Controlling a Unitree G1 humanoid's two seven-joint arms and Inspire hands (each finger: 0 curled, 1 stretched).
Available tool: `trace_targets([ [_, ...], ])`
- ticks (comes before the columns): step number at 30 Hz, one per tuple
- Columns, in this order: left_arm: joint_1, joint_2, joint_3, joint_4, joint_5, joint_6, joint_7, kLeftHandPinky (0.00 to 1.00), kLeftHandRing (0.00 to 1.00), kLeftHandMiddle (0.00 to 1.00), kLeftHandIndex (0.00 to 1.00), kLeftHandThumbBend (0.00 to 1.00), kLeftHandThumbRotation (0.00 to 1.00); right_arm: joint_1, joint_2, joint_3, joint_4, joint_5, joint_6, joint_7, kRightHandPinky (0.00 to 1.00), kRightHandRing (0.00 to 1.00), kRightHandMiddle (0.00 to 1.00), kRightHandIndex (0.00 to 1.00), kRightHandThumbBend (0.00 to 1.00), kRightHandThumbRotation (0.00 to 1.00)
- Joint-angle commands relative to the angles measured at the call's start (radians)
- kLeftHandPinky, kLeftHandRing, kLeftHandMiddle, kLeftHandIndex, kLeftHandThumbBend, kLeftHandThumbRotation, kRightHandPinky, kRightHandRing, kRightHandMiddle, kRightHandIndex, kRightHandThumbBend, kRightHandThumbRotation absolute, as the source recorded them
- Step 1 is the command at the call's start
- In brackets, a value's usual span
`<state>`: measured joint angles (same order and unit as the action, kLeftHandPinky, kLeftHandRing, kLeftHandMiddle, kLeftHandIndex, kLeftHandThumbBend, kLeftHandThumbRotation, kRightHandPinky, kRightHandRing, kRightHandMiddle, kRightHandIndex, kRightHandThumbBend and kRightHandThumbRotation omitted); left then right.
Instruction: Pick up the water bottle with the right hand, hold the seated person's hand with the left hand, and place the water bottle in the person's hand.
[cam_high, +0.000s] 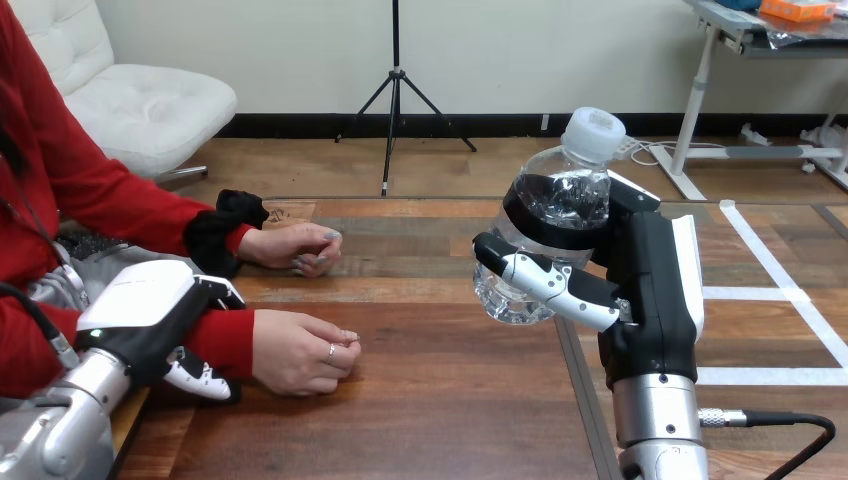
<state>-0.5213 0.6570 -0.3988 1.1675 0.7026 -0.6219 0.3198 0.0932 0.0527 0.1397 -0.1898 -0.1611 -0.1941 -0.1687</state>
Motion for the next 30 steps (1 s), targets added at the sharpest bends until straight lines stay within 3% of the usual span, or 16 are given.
trace_targets([
  [1, -0.028, -0.052, -0.03, 0.026, 0.012, -0.001, 0.006, 0.55, 0.55, 0.57, 0.57, 0.93, 0.0, -0.074, 0.018, -0.013, -0.061, 0.0, -0.013, -0.005, 0.27, 0.33, 0.46, 0.46, 0.81, 0.0],
  [21, -0.029, -0.066, -0.014, 0.044, -0.035, -0.059, -0.024, 0.47, 0.47, 0.49, 0.49, 0.89, 0.0, -0.078, 0.009, -0.025, -0.05, 0.005, -0.019, 0.001, 0.27, 0.33, 0.46, 0.46, 0.81, 0.0],
  [30, -0.026, -0.066, -0.006, 0.033, -0.056, -0.066, -0.045, 0.48, 0.47, 0.48, 0.48, 0.87, 0.0, -0.09, 0.008, -0.032, -0.019, 0.015, -0.04, 0.008, 0.27, 0.33, 0.46, 0.46, 0.82, 0.0],
])
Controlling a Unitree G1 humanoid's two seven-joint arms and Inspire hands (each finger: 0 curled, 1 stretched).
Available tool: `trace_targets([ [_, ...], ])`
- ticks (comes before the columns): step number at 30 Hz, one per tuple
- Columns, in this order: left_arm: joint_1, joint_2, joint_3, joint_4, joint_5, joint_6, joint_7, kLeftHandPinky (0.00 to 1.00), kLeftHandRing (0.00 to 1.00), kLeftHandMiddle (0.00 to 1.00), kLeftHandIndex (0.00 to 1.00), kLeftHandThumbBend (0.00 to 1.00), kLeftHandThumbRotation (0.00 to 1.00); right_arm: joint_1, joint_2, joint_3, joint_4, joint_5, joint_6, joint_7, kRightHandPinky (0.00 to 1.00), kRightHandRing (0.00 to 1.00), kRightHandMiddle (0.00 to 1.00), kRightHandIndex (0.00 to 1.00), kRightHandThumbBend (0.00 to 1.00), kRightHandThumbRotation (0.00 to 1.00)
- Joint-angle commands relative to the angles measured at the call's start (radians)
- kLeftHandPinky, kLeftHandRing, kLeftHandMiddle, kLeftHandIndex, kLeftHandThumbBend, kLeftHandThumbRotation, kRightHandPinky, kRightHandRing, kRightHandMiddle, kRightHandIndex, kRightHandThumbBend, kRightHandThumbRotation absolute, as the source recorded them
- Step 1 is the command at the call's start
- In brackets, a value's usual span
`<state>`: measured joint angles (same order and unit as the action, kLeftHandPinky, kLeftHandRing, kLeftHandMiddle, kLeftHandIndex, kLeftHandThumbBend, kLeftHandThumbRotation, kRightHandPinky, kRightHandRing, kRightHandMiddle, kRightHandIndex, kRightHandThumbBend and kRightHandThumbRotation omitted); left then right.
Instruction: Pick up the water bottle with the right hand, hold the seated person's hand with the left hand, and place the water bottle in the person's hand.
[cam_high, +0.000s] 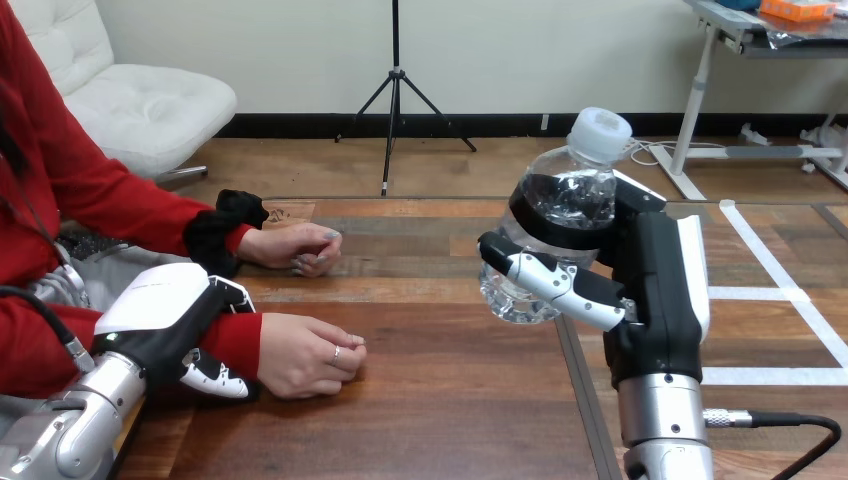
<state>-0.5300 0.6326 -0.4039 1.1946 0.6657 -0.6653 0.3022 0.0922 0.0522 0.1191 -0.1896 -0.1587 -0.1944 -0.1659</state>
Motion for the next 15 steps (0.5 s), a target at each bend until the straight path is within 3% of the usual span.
trace_targets([
  [1, -0.016, -0.041, 0.0, 0.002, -0.022, -0.026, -0.03, 0.49, 0.47, 0.48, 0.48, 0.87, 0.0, -0.092, 0.008, -0.012, -0.012, 0.013, -0.041, 0.006, 0.27, 0.33, 0.46, 0.46, 0.82, 0.0],
  [15, -0.002, -0.042, 0.015, -0.031, -0.061, -0.059, -0.046, 0.51, 0.47, 0.48, 0.48, 0.86, 0.0, -0.116, 0.013, -0.009, 0.042, -0.02, -0.029, -0.005, 0.27, 0.33, 0.46, 0.46, 0.83, 0.0],
])
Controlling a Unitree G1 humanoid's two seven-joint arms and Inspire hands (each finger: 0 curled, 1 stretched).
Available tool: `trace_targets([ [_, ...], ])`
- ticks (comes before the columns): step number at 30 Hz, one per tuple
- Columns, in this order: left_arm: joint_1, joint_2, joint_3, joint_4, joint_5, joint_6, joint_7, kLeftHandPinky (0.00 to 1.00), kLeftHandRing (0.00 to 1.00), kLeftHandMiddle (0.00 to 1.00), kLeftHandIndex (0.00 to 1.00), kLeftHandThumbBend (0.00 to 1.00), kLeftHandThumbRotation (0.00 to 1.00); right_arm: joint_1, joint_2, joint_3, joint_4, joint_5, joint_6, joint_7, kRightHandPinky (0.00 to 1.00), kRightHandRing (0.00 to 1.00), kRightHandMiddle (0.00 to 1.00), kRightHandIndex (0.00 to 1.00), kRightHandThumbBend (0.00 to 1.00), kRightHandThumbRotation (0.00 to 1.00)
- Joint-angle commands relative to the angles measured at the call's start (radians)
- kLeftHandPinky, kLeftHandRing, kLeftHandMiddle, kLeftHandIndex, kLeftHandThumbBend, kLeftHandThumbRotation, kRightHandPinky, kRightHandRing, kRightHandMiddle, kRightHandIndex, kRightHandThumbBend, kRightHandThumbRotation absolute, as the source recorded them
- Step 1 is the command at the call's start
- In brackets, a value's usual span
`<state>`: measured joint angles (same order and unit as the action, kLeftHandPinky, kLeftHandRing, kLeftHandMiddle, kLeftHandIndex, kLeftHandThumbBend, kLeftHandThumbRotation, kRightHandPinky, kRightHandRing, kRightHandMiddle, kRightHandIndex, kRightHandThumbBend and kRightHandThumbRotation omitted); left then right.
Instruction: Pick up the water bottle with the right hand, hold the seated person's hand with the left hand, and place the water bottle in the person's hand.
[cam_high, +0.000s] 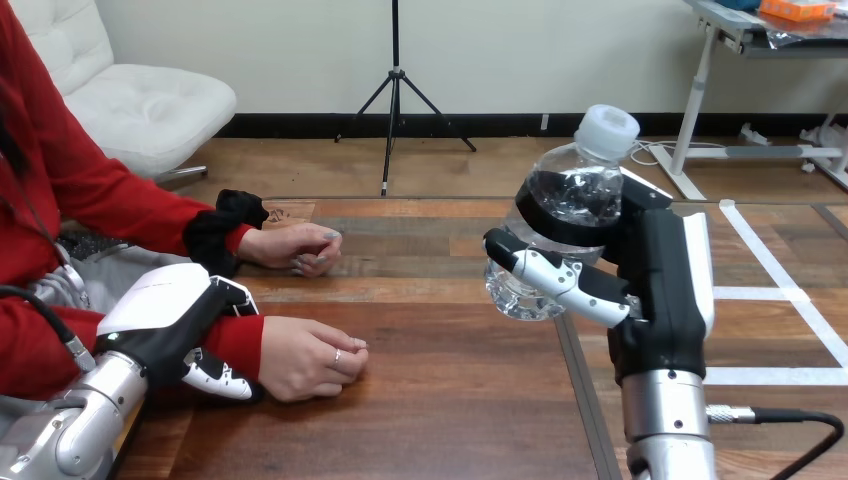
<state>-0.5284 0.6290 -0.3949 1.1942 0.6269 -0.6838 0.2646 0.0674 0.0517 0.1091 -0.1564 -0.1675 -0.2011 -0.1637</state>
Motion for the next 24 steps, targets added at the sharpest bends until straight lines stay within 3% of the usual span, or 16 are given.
trace_targets([
  [1, -0.002, -0.039, 0.009, -0.034, -0.026, -0.046, -0.009, 0.5, 0.47, 0.48, 0.48, 0.86, 0.0, -0.095, 0.017, 0.003, 0.018, -0.01, -0.023, -0.008, 0.27, 0.33, 0.46, 0.46, 0.83, 0.0],
  [15, 0.01, -0.048, 0.039, -0.073, -0.073, -0.097, -0.031, 0.44, 0.43, 0.46, 0.46, 0.86, 0.0, -0.133, 0.029, 0.025, 0.117, -0.049, -0.029, -0.029, 0.28, 0.35, 0.45, 0.46, 0.83, 0.0],
  [24, 0.016, -0.05, 0.052, -0.12, -0.102, -0.093, -0.061, 0.38, 0.41, 0.46, 0.46, 0.84, 0.0, -0.147, 0.035, 0.049, 0.182, -0.073, -0.056, -0.044, 0.29, 0.35, 0.46, 0.46, 0.83, 0.0],
])
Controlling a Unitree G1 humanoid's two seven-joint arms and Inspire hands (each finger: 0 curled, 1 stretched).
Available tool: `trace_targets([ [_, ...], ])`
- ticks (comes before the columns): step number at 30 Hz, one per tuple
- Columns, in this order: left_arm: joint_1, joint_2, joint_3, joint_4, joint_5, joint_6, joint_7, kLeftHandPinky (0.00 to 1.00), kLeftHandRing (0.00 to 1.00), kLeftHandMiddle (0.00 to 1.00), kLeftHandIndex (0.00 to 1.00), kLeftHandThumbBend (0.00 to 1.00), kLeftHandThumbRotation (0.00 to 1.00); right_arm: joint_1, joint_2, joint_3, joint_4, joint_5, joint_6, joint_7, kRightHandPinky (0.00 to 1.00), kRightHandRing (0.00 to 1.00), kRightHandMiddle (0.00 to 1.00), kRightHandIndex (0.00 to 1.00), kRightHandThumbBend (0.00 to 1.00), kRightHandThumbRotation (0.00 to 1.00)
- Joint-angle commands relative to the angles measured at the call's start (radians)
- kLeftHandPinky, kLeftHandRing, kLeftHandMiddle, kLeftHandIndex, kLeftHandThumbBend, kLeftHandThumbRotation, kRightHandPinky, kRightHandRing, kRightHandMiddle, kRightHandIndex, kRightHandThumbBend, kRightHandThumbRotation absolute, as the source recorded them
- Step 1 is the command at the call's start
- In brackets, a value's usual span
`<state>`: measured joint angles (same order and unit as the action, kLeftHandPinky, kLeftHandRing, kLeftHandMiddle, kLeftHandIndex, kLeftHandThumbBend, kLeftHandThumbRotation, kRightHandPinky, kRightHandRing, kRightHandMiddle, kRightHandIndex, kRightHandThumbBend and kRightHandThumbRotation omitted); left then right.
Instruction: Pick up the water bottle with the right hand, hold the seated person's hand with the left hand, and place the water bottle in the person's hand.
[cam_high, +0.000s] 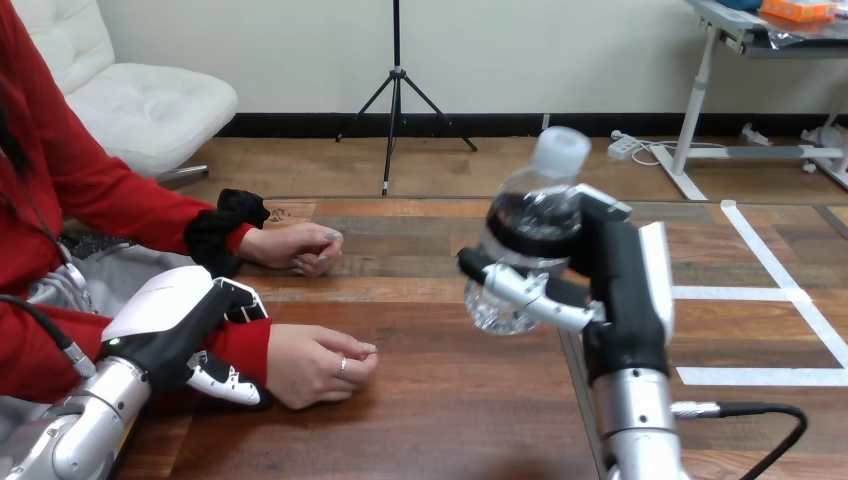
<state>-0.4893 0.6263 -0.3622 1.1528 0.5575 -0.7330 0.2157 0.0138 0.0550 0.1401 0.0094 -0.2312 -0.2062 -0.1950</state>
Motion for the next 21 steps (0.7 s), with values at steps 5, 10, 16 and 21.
trace_targets([
  [5, -0.02, -0.047, 0.028, -0.101, -0.04, -0.059, -0.013, 0.35, 0.4, 0.45, 0.45, 0.84, 0.0, -0.1, 0.037, 0.033, 0.055, -0.017, -0.072, -0.02, 0.3, 0.36, 0.46, 0.45, 0.83, 0.0],
  [10, -0.024, -0.053, 0.039, -0.11, -0.05, -0.063, -0.023, 0.34, 0.38, 0.44, 0.44, 0.84, 0.0, -0.106, 0.041, 0.046, 0.09, -0.015, -0.086, -0.019, 0.3, 0.36, 0.46, 0.45, 0.83, 0.0],
  [16, -0.036, -0.055, 0.04, -0.116, -0.047, -0.062, -0.023, 0.32, 0.37, 0.44, 0.43, 0.83, 0.0, -0.111, 0.043, 0.061, 0.131, -0.023, -0.108, -0.03, 0.29, 0.35, 0.45, 0.45, 0.83, 0.0],
  [21, -0.043, -0.059, 0.041, -0.121, -0.045, -0.06, -0.023, 0.31, 0.37, 0.43, 0.44, 0.83, 0.0, -0.114, 0.042, 0.074, 0.158, -0.034, -0.131, -0.039, 0.27, 0.34, 0.45, 0.45, 0.84, 0.0],
])
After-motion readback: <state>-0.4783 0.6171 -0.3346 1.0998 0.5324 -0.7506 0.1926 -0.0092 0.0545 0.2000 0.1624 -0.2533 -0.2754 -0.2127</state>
